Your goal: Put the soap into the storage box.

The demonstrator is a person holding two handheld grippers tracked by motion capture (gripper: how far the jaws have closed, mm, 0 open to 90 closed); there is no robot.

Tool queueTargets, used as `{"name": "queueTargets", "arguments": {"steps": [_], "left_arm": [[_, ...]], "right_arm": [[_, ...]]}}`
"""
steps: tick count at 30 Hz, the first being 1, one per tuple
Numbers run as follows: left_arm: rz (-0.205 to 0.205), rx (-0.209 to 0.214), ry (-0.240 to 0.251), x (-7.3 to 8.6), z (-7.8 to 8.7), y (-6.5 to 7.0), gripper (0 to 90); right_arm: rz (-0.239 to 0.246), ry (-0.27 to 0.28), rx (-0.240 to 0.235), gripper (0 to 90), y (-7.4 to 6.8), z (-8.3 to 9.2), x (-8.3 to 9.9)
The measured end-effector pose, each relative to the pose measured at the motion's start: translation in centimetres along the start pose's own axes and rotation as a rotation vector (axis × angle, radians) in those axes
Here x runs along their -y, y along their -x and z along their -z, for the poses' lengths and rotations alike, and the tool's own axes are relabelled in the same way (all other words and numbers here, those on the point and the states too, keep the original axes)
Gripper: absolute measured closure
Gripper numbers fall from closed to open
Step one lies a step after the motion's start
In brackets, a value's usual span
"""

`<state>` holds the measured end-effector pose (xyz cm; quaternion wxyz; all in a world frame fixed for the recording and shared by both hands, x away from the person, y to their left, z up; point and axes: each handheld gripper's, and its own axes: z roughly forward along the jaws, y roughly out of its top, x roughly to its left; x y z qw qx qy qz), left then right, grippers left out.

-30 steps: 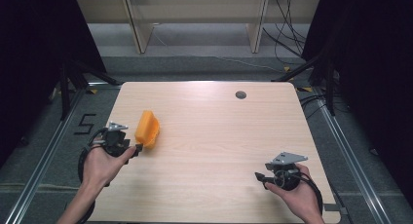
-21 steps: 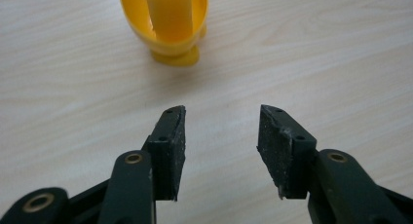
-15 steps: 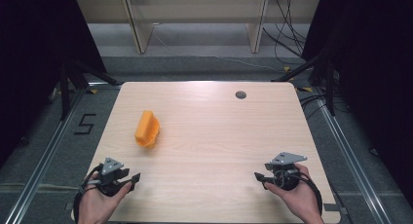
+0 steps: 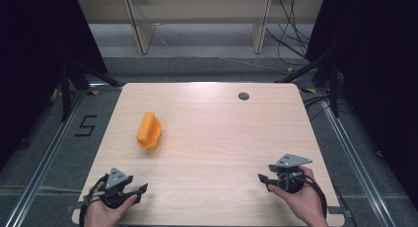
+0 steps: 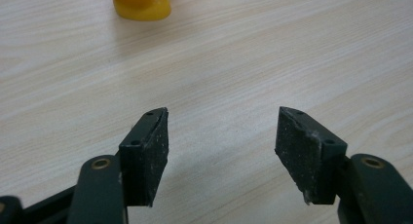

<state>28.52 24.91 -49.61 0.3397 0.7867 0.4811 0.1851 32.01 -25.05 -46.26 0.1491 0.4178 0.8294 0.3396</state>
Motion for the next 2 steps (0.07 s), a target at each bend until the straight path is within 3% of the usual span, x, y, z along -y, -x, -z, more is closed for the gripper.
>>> {"name": "queueTargets", "arguments": {"steps": [1,2], "left_arm": [[0.045,-0.006,0.035,0.07,-0.31,0.3,35.6],[0.041,-0.013,0.016,0.07,-0.34,0.18,31.5]], "right_arm": [[0.004,0.008,0.001,46.5,0.05,-0.09,0.02],[-0.019,-0.005,-0.001,46.5,-0.1,-0.01,-0.03]]}}
